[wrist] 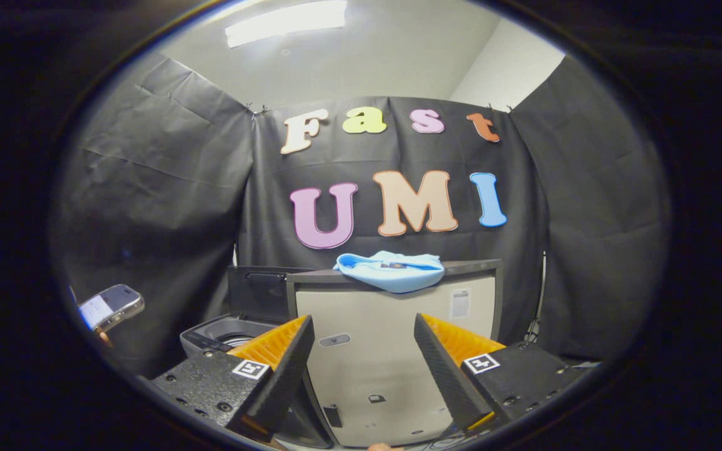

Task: Put the clothes into the washing machine and then close the washing machine lid.

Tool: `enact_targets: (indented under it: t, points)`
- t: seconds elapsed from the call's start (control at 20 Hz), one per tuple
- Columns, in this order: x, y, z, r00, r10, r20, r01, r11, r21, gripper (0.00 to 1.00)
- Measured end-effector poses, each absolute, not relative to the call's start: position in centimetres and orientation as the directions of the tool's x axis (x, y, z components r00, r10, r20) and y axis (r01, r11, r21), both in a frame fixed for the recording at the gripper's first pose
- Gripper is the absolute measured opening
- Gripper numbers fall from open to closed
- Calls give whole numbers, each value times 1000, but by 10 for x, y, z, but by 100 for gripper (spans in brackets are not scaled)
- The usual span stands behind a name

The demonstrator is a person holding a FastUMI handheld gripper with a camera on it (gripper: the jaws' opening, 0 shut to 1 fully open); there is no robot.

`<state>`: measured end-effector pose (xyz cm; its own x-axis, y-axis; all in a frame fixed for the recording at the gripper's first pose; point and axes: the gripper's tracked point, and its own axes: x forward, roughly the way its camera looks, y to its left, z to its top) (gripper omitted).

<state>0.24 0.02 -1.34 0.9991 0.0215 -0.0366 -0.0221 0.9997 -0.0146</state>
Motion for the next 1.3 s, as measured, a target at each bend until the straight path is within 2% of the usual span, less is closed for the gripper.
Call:
enact_targets:
  t: [0.35, 0.65, 1.0, 1.3]
  points:
    - [16, 3, -13, 998, 17, -56, -18, 1000, -19, 97]
    - [58, -1, 32, 998, 35, -43, -37, 999, -39, 97]
    - [146, -8, 98, 997, 42, -59, -45, 998, -52, 97]
    - [262, -20, 87, 982, -28, -188, 22, 999, -35, 97]
